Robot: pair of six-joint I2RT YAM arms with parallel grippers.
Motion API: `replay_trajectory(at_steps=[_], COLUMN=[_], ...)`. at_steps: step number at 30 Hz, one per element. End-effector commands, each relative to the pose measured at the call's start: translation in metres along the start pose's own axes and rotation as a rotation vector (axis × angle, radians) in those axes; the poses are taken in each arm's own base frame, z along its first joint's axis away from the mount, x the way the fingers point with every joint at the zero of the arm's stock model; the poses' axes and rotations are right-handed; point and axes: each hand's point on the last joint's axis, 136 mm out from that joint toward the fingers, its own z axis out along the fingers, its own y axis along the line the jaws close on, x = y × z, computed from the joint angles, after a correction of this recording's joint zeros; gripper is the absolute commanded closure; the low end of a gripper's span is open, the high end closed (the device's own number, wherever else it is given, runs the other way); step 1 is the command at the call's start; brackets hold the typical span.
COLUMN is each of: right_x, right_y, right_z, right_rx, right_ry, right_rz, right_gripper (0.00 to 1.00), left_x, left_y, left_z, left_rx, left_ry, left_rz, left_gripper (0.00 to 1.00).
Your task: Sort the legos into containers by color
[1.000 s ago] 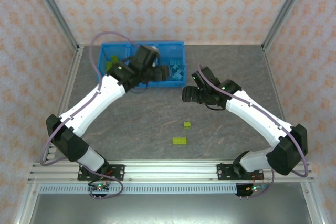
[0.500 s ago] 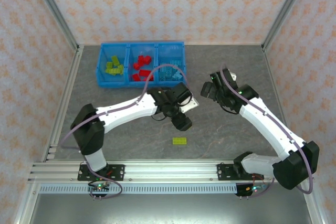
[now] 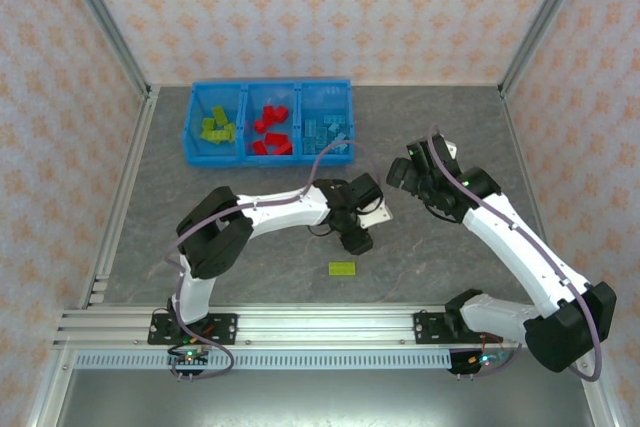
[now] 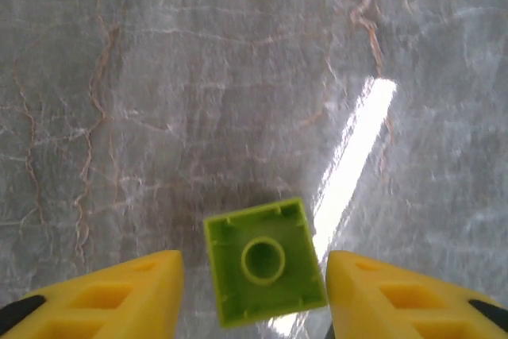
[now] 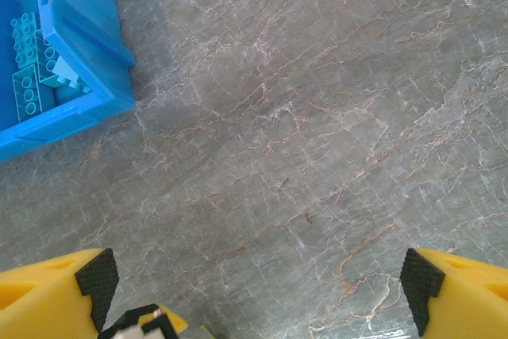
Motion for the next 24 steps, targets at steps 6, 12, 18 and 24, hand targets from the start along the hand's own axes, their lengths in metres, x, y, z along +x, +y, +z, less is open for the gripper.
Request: replay_trajectory(at_steps=[6, 12, 18, 24], right_x=[-0.001, -0.001, -0.001, -0.01], right_y=[-0.012, -0.01, -0.009, 0.003], right_z=[-0.005, -0.004, -0.005, -0.02], right_rx=[0.04, 0.033, 0.027, -0.028], right_ry=[-0.02, -0.018, -0.014, -0.014], right_rz=[0.015, 0.017, 0.021, 0.041], right_gripper=[0.06, 0.06, 0.06, 0.05], left_x=[0.0, 0.004, -0.003, -0.033], left_y=[0.004, 0.008, 0.009, 0.006], left_z=[0.013, 0.014, 0.006, -0.037], left_rx=[-0.026, -0.046, -0.058, -0.056], left_ry=[-0.007, 0.003, -0.048, -0.237], left_rz=[-0.012, -0.026, -0.055, -0.15], left_gripper=[0.66, 0.65, 0.58, 0.52])
